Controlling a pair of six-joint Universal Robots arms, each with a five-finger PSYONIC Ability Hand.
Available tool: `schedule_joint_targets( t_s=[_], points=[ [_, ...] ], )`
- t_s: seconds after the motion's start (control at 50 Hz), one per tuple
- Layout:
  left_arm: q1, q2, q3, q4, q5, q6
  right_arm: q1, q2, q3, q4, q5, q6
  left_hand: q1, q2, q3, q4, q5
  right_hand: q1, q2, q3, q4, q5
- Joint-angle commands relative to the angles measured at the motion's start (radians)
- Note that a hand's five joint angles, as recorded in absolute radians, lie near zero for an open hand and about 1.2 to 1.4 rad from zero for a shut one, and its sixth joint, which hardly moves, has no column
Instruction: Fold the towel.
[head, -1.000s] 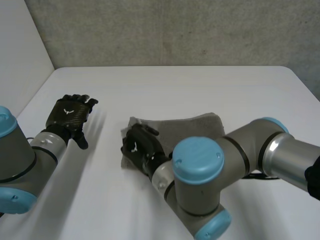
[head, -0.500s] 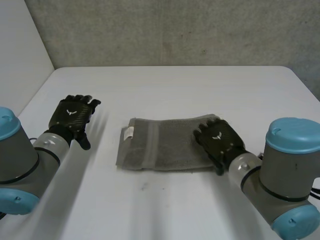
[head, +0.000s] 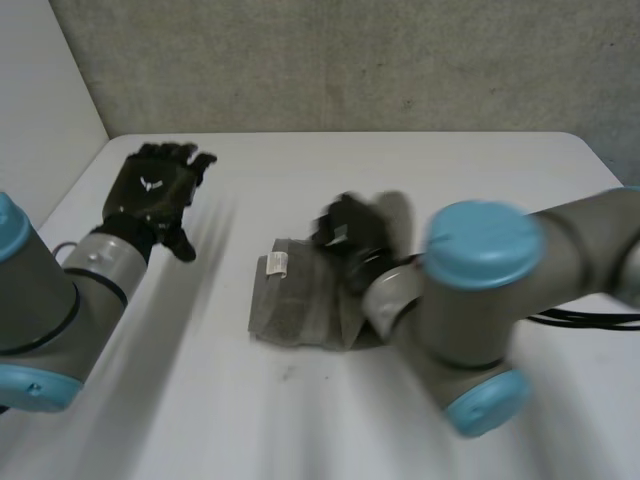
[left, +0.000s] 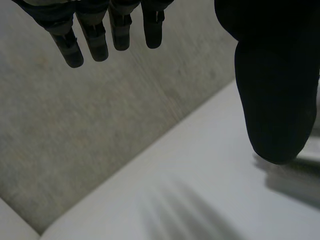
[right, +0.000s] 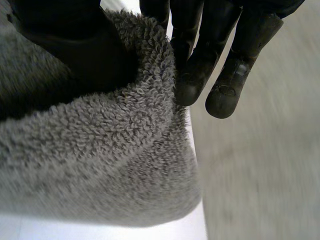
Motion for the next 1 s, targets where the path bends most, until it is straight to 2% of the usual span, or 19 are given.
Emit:
schedule_joint_targets(
  t_s=[0.02, 0.06, 0.08, 0.1, 0.12, 0.14, 0.16, 0.2, 0.22, 0.24, 0.26, 0.3, 0.32, 0.4, 0.52, 0.68, 0.8, 0.84, 1.0],
  points=[
    [-0.002, 0.028, 0.06, -0.003, -0.002, -0.114, 0.134, 0.176, -0.118, 0.111, -0.114, -0.175, 0.005, 0.008, 0.009, 0.009, -0.027, 0.097, 0.116, 0.063, 0.06, 0.078],
    [-0.002, 0.028, 0.066, -0.005, -0.002, -0.136, 0.138, 0.18, -0.121, 0.105, -0.126, -0.166, 0.005, 0.008, 0.009, 0.009, -0.027, 0.097, 0.116, 0.063, 0.06, 0.078],
    [-0.002, 0.026, 0.072, -0.005, -0.002, -0.154, 0.138, 0.177, -0.121, 0.087, -0.12, -0.146, 0.005, 0.008, 0.009, 0.009, -0.027, -0.268, -0.25, -0.302, -0.305, -0.287],
    [-0.002, 0.026, 0.073, -0.005, -0.002, -0.154, 0.138, 0.177, -0.121, 0.086, -0.12, -0.146, 0.005, 0.008, 0.009, 0.009, -0.027, -0.272, -0.253, -0.306, -0.309, -0.291],
    [-0.002, 0.025, 0.077, -0.005, -0.002, -0.168, 0.131, 0.161, -0.114, 0.058, -0.106, -0.096, 0.006, 0.009, 0.01, 0.01, -0.026, -0.824, -0.805, -0.858, -0.861, -0.843],
    [-0.002, 0.02, 0.083, -0.005, -0.002, -0.182, 0.127, 0.129, -0.098, 0.016, -0.09, -0.012, 0.006, 0.009, 0.01, 0.01, -0.026, -1.125, -1.106, -1.159, -1.161, -1.144],
    [-0.002, 0.02, 0.083, -0.005, -0.002, -0.182, 0.127, 0.128, -0.098, 0.016, -0.089, -0.011, 0.006, 0.009, 0.01, 0.01, -0.026, -1.125, -1.106, -1.159, -1.161, -1.144],
    [-0.003, 0.01, 0.103, -0.005, -0.002, -0.202, 0.104, 0.028, -0.045, -0.05, -0.056, 0.226, 0.009, 0.012, 0.013, 0.013, -0.023, -1.125, -1.106, -1.159, -1.161, -1.144],
    [-0.003, 0.01, 0.103, -0.005, -0.002, -0.202, 0.104, 0.027, -0.045, -0.05, -0.056, 0.227, 0.009, 0.012, 0.013, 0.013, -0.023, -1.125, -1.106, -1.159, -1.161, -1.144],
    [-0.005, 0.002, 0.115, -0.005, -0.002, -0.214, 0.076, -0.028, -0.008, -0.068, -0.048, 0.347, 0.014, 0.018, 0.018, 0.018, -0.018, -1.125, -1.106, -1.159, -1.161, -1.144],
    [-0.005, 0.002, 0.115, -0.005, -0.002, -0.214, 0.076, -0.028, -0.008, -0.069, -0.048, 0.348, 0.014, 0.018, 0.019, 0.018, -0.018, -1.125, -1.106, -1.159, -1.161, -1.144],
    [-0.014, -0.019, 0.143, -0.016, -0.002, -0.248, 0.0, -0.132, 0.055, -0.072, -0.045, 0.548, 0.023, 0.027, 0.027, 0.027, -0.009, -1.125, -1.106, -1.159, -1.161, -1.144],
    [-0.014, -0.02, 0.143, -0.016, -0.002, -0.248, -0.001, -0.132, 0.055, -0.072, -0.045, 0.549, 0.023, 0.027, 0.027, 0.027, -0.009, -1.125, -1.106, -1.159, -1.161, -1.144],
    [-0.049, -0.07, 0.197, -0.052, -0.002, -0.317, -0.121, -0.236, 0.136, -0.061, -0.053, 0.739, 0.023, 0.027, 0.027, 0.027, -0.009, -1.125, -1.106, -1.159, -1.161, -1.144],
    [-0.133, -0.167, 0.258, -0.124, -0.001, -0.395, -0.2, -0.211, 0.135, 0.04, -0.054, 0.77, 0.023, 0.027, 0.027, 0.027, -0.009, -1.125, -1.106, -1.159, -1.161, -1.144],
    [-0.247, -0.32, 0.273, -0.146, -0.004, -0.411, -0.218, -0.094, 0.095, 0.068, -0.053, 0.787, 0.026, 0.03, 0.03, 0.03, -0.006, -1.125, -1.106, -1.159, -1.161, -1.144],
    [-0.264, -0.412, 0.283, -0.151, -0.022, -0.398, -0.215, -0.01, 0.064, 0.073, -0.05, 0.814, 0.035, 0.039, 0.039, 0.039, 0.003, -1.125, -1.106, -1.159, -1.161, -1.144],
    [-0.264, -0.452, 0.292, -0.154, -0.07, -0.389, -0.212, 0.045, 0.043, 0.074, -0.05, 0.819, 0.044, 0.047, 0.048, 0.048, 0.012, -1.125, -1.106, -1.159, -1.161, -1.144],
    [-0.249, -0.463, 0.296, -0.178, -0.11, -0.297, -0.208, 0.116, -0.018, 0.106, -0.051, 0.819, 0.041, 0.044, 0.045, 0.045, 0.009, -1.125, -1.106, -1.159, -1.161, -1.144]
  ],
)
